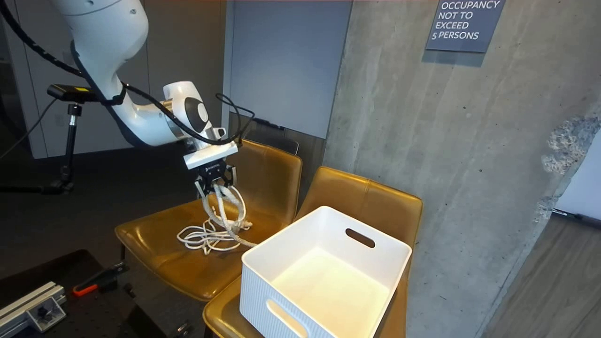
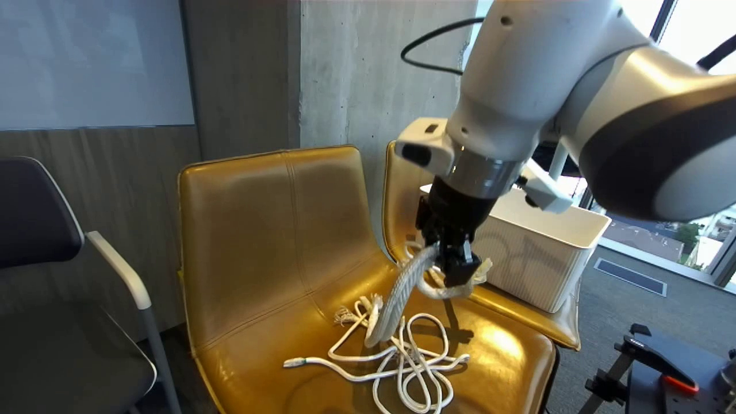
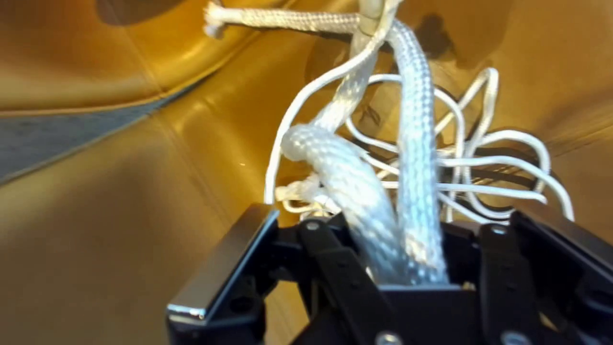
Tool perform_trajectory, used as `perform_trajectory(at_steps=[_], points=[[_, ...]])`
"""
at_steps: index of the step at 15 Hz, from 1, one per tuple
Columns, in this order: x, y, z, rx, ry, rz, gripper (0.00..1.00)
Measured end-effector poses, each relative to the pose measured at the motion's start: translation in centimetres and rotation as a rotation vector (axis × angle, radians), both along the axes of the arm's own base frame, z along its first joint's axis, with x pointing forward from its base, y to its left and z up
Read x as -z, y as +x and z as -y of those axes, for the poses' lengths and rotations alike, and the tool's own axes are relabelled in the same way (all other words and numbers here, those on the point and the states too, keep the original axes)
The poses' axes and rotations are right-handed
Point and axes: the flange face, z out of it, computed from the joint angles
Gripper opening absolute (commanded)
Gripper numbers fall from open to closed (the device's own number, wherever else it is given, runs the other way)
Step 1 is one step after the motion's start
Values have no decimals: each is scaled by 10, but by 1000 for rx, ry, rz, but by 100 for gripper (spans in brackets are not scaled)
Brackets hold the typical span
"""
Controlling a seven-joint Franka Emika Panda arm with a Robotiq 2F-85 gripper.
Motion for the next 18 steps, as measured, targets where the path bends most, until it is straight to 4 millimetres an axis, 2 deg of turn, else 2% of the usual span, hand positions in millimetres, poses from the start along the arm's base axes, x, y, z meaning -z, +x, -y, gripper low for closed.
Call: perform_trajectory(at_steps=[4, 8, 12, 14, 16, 18], points=[[-102, 23, 42, 112, -42, 103, 0], [-205, 38, 83, 212, -92, 194, 0], [-301, 46, 145, 318, -144, 267, 0], [-339, 46, 185, 374, -167, 293, 0], [-370, 41, 231, 428, -175, 313, 0], [-379, 34, 278, 484, -176, 311, 0]])
